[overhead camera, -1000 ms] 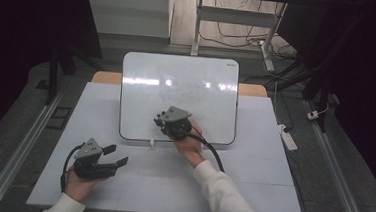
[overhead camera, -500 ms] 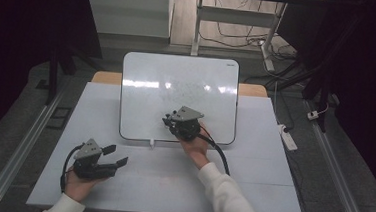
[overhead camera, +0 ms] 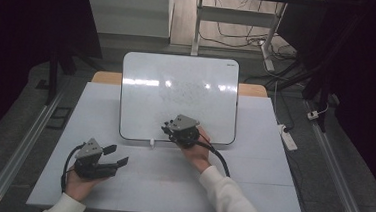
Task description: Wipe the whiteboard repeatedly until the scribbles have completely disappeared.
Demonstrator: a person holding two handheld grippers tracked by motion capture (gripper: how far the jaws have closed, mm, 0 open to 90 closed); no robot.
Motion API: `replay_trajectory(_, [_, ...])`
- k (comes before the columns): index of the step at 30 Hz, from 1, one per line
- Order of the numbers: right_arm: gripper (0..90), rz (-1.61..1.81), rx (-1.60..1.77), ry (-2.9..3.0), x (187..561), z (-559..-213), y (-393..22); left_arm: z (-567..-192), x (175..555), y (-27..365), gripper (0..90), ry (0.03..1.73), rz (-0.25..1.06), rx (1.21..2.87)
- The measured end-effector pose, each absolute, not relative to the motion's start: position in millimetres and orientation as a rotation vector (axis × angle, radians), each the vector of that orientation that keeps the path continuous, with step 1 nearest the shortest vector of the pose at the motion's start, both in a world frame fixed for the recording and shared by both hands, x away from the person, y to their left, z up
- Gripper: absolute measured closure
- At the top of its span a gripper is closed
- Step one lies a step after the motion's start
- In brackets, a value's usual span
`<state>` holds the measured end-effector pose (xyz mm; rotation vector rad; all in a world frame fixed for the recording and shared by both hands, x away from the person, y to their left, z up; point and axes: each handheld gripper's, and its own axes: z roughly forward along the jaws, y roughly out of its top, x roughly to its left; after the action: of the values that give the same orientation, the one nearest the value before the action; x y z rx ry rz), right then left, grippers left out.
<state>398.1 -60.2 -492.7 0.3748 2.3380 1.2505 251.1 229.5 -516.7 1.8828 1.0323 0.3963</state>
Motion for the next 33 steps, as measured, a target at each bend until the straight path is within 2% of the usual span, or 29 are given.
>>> replay_trajectory(4, [77.5,1.305,0.561,2.196,415.1,-477.5,-85.5,-516.6,250.9,230.1,32.7,1.037,0.396,1.876])
replay_trajectory(10, [77.5,1.203,0.335,2.324,391.6,-495.1,-58.8,-517.3,252.0,229.4,32.7,1.037,0.394,1.883])
replay_trajectory(15, [77.5,1.282,0.529,2.230,408.7,-481.9,-83.1,-517.1,251.2,230.3,32.7,1.038,0.396,1.878])
replay_trajectory(20, [77.5,1.189,0.352,2.310,393.6,-492.3,-69.4,-517.0,251.4,229.6,32.7,1.036,0.395,1.880])
replay_trajectory(25, [77.5,1.281,0.538,2.224,408.4,-482.1,-89.7,-517.0,251.1,230.5,32.7,1.041,0.396,1.875])
replay_trajectory(30, [77.5,1.176,0.339,2.315,389.4,-495.5,-70.6,-517.0,251.5,229.7,32.7,1.038,0.394,1.879])
replay_trajectory(33, [77.5,1.253,0.465,2.263,403.4,-486.3,-82.2,-516.1,249.9,230.2,32.7,1.037,0.399,1.874])
